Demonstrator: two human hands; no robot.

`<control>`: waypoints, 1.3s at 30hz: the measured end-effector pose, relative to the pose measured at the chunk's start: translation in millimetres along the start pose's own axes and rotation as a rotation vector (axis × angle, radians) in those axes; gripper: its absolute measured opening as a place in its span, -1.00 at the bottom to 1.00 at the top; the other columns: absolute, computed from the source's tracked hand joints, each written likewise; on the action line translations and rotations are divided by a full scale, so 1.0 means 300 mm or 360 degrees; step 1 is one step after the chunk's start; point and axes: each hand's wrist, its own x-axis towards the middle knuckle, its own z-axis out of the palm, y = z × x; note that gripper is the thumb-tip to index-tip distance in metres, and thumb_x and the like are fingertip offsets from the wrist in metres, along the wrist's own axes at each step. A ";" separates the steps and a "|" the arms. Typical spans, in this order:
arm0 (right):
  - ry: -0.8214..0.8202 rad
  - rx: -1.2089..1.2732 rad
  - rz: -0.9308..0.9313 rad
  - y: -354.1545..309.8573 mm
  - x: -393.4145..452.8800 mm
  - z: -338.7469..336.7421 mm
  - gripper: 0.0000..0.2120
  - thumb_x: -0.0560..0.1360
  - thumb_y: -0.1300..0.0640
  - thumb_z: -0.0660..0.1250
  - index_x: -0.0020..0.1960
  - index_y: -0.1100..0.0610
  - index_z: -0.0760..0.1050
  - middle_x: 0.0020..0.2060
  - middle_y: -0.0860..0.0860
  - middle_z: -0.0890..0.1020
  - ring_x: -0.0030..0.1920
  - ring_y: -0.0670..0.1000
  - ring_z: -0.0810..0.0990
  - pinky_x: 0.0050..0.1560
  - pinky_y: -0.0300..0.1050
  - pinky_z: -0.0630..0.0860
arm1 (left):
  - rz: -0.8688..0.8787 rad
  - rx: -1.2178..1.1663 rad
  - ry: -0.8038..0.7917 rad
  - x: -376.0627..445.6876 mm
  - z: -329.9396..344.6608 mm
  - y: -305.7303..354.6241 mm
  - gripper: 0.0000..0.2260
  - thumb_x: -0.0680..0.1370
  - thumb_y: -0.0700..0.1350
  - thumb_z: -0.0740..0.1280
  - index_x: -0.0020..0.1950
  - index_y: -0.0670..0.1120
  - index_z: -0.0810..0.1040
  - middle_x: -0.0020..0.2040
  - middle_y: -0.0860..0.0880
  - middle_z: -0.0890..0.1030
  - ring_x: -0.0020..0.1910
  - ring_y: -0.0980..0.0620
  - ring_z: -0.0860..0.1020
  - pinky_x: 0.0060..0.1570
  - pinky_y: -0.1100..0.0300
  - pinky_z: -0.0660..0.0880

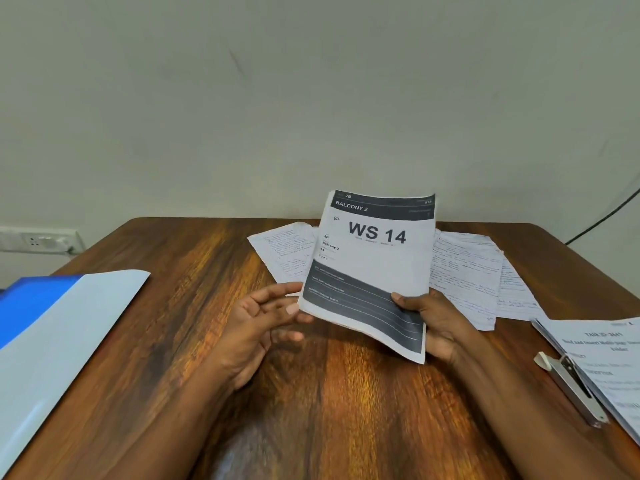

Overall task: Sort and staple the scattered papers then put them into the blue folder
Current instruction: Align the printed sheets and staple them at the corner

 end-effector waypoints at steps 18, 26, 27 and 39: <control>0.0006 -0.0005 -0.0042 0.005 -0.002 0.011 -0.61 0.48 0.46 0.42 0.30 0.32 0.55 0.11 0.27 0.71 0.05 0.25 0.70 -0.03 0.10 0.70 | 0.0486 0.0667 0.0238 -0.017 0.042 -0.035 -0.56 0.37 -0.29 0.62 0.21 -0.14 0.63 0.07 -0.14 0.72 -0.24 -0.12 0.70 -0.29 0.01 0.69; 0.0008 0.0017 -0.0050 0.004 -0.003 0.012 -0.61 0.48 0.46 0.42 0.30 0.31 0.55 0.11 0.27 0.71 0.08 0.26 0.70 0.00 0.13 0.70 | 0.0510 0.0566 0.0255 -0.013 0.046 -0.033 -0.60 0.37 -0.24 0.58 0.19 -0.18 0.63 0.07 -0.16 0.74 -0.11 -0.16 0.73 -0.30 0.06 0.70; 0.0007 0.0017 -0.0050 0.005 -0.003 0.012 -0.60 0.48 0.46 0.42 0.30 0.31 0.55 0.11 0.27 0.71 0.09 0.26 0.70 0.03 0.14 0.69 | 0.0510 0.0545 0.0254 -0.012 0.045 -0.034 -0.61 0.38 -0.24 0.58 0.19 -0.17 0.63 0.07 -0.16 0.74 -0.09 -0.19 0.73 -0.30 0.04 0.70; -0.0007 -0.0055 -0.0070 0.006 -0.006 0.016 -0.65 0.49 0.44 0.42 0.27 0.31 0.58 0.08 0.24 0.73 0.00 0.21 0.72 -0.10 0.04 0.69 | 0.0559 0.0437 0.0189 -0.014 0.053 -0.032 -0.67 0.47 -0.32 0.49 0.24 -0.23 0.61 0.02 -0.19 0.76 -0.10 -0.14 0.76 -0.34 0.07 0.69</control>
